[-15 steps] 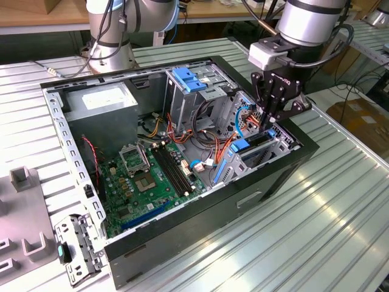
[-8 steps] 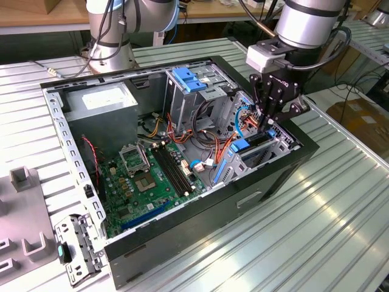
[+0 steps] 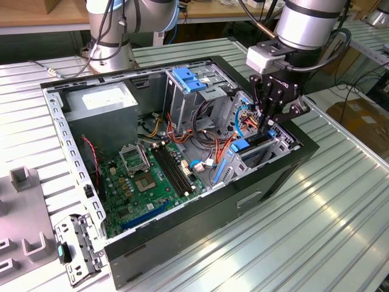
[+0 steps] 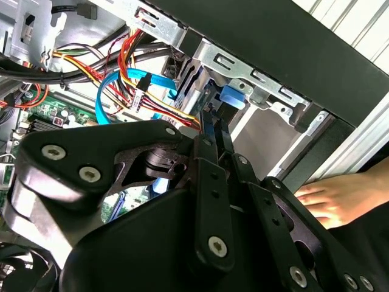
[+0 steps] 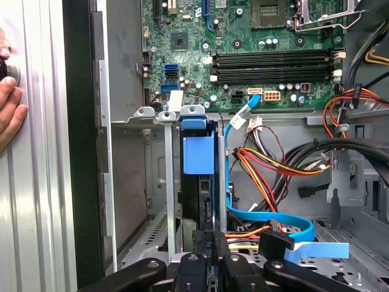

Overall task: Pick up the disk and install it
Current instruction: 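Insert the first disk wire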

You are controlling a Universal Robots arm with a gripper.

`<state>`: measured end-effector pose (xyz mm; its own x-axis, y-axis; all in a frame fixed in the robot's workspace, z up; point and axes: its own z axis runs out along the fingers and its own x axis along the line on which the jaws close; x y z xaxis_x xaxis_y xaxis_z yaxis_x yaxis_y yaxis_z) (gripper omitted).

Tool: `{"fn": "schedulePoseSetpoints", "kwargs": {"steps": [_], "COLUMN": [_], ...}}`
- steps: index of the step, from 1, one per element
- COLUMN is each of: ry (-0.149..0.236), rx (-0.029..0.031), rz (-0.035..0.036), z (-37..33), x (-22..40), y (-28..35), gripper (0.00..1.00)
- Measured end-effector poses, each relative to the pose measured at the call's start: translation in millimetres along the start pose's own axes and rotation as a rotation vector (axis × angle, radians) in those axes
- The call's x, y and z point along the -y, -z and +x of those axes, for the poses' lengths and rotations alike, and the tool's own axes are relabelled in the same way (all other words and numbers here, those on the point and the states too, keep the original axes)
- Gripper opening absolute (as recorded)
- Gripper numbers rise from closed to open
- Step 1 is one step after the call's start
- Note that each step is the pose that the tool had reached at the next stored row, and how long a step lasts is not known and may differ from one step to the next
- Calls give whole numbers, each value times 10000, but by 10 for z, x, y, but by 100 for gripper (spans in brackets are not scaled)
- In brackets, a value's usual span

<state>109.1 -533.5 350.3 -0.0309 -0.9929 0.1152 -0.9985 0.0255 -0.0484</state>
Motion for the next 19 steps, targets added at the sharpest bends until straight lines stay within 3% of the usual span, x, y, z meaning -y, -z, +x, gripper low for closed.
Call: {"fn": "schedulePoseSetpoints", "kwargs": {"steps": [19], "ry": [20], "rx": [3], "rz": [3], "z": [-5], "x": [-7], "y": [-43], "gripper": [17]}}
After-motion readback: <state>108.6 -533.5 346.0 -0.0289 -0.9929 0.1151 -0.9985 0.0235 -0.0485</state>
